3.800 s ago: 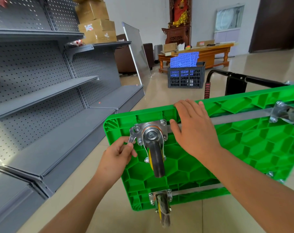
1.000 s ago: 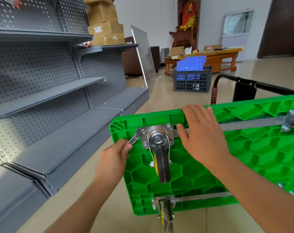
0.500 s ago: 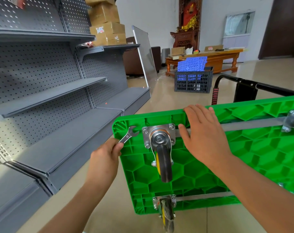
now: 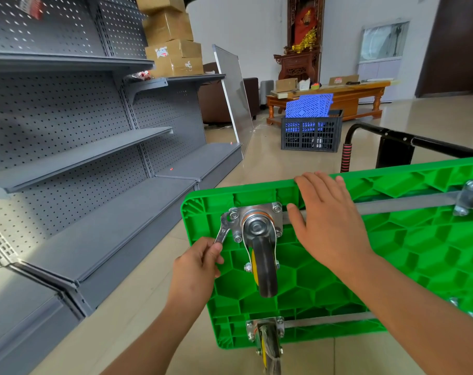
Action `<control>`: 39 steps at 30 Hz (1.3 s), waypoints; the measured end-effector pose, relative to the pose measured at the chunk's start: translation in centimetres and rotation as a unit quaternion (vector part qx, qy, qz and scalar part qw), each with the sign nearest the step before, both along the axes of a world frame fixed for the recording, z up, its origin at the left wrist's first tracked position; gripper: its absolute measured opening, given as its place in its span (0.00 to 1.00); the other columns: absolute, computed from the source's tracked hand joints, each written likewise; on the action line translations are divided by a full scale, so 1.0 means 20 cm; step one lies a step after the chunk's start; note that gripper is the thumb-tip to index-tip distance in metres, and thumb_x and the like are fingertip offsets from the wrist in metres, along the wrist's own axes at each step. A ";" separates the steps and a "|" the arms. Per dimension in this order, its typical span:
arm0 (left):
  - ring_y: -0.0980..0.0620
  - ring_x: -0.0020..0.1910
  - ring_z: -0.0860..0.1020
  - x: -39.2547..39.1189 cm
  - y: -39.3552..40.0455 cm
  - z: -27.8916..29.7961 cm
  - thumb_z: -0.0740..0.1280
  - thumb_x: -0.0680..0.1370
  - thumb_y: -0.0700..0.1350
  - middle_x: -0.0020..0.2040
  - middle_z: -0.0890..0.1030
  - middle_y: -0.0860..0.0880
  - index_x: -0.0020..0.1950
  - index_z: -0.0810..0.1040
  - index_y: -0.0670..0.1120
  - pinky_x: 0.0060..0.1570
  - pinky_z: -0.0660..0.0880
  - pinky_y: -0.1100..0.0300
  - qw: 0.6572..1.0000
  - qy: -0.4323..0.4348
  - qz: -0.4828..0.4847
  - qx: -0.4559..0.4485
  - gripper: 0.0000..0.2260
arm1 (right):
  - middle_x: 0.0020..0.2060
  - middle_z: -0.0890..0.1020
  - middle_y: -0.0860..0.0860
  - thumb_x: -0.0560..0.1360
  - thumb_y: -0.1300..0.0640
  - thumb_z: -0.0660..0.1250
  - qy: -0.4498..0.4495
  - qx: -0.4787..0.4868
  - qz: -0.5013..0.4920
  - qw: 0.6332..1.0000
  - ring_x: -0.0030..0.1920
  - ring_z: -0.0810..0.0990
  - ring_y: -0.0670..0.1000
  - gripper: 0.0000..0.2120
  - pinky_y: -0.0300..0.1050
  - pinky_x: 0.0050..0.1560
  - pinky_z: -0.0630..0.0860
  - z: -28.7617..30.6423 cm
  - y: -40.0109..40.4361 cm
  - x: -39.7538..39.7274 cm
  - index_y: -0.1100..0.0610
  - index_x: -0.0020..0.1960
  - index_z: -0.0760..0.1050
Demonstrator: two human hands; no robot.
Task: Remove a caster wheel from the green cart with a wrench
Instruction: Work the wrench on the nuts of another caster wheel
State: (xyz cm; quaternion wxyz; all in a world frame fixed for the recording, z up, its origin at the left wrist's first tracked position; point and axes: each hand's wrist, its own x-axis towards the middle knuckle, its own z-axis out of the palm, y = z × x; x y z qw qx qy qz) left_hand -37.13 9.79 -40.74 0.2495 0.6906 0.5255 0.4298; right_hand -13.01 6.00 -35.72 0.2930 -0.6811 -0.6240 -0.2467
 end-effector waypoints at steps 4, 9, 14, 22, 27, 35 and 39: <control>0.56 0.30 0.79 0.03 0.01 0.01 0.64 0.84 0.47 0.32 0.82 0.58 0.42 0.79 0.49 0.37 0.76 0.62 1.000 -0.019 -0.008 -0.022 0.11 | 0.69 0.74 0.56 0.81 0.48 0.59 0.001 0.007 0.000 1.000 0.73 0.68 0.59 0.24 0.59 0.78 0.57 -0.01 0.01 0.00 0.59 0.72 0.69; 0.57 0.29 0.76 0.01 0.04 0.05 0.64 0.84 0.47 0.29 0.78 0.61 0.39 0.77 0.49 0.31 0.69 0.69 0.999 0.031 -0.003 0.006 0.13 | 0.70 0.73 0.56 0.81 0.48 0.61 0.005 0.003 -0.001 1.000 0.74 0.67 0.58 0.25 0.59 0.79 0.56 -0.01 0.01 0.00 0.59 0.73 0.68; 0.57 0.33 0.76 -0.12 0.12 0.16 0.65 0.83 0.50 0.34 0.80 0.55 0.41 0.76 0.49 0.37 0.73 0.60 0.980 0.180 0.007 0.085 0.11 | 0.70 0.73 0.56 0.81 0.48 0.61 0.003 0.008 -0.002 1.000 0.74 0.67 0.58 0.25 0.59 0.79 0.56 -0.02 0.01 -0.01 0.60 0.73 0.68; 0.41 0.45 0.80 -0.13 0.05 0.40 0.62 0.83 0.53 0.44 0.80 0.51 0.47 0.76 0.49 0.36 0.67 0.56 0.891 0.393 0.051 0.221 0.09 | 0.70 0.74 0.57 0.80 0.49 0.63 0.002 0.004 -0.002 1.000 0.73 0.67 0.59 0.25 0.60 0.78 0.56 0.00 0.00 -0.01 0.60 0.73 0.68; 0.42 0.45 0.78 -0.20 0.08 0.30 0.63 0.83 0.52 0.42 0.80 0.52 0.48 0.77 0.51 0.40 0.76 0.50 0.940 0.302 0.060 0.146 0.08 | 0.72 0.72 0.55 0.81 0.47 0.59 -0.002 -0.019 -0.004 1.000 0.75 0.65 0.57 0.26 0.58 0.79 0.54 0.01 -0.01 0.00 0.59 0.75 0.66; 0.55 0.33 0.77 -0.13 0.00 0.12 0.66 0.82 0.47 0.31 0.79 0.58 0.38 0.77 0.50 0.35 0.70 0.65 0.995 0.098 0.015 0.028 0.12 | 0.71 0.73 0.56 0.81 0.48 0.61 0.003 -0.012 -0.001 1.000 0.74 0.66 0.59 0.25 0.59 0.79 0.56 0.01 -0.01 -0.01 0.60 0.74 0.67; 0.56 0.30 0.79 -0.06 0.00 0.06 0.66 0.83 0.46 0.32 0.81 0.58 0.38 0.78 0.49 0.38 0.76 0.61 0.999 0.032 -0.005 -0.022 0.13 | 0.70 0.73 0.56 0.81 0.48 0.60 0.001 -0.011 0.000 1.000 0.74 0.67 0.59 0.25 0.59 0.79 0.56 0.01 -0.01 -0.01 0.60 0.73 0.68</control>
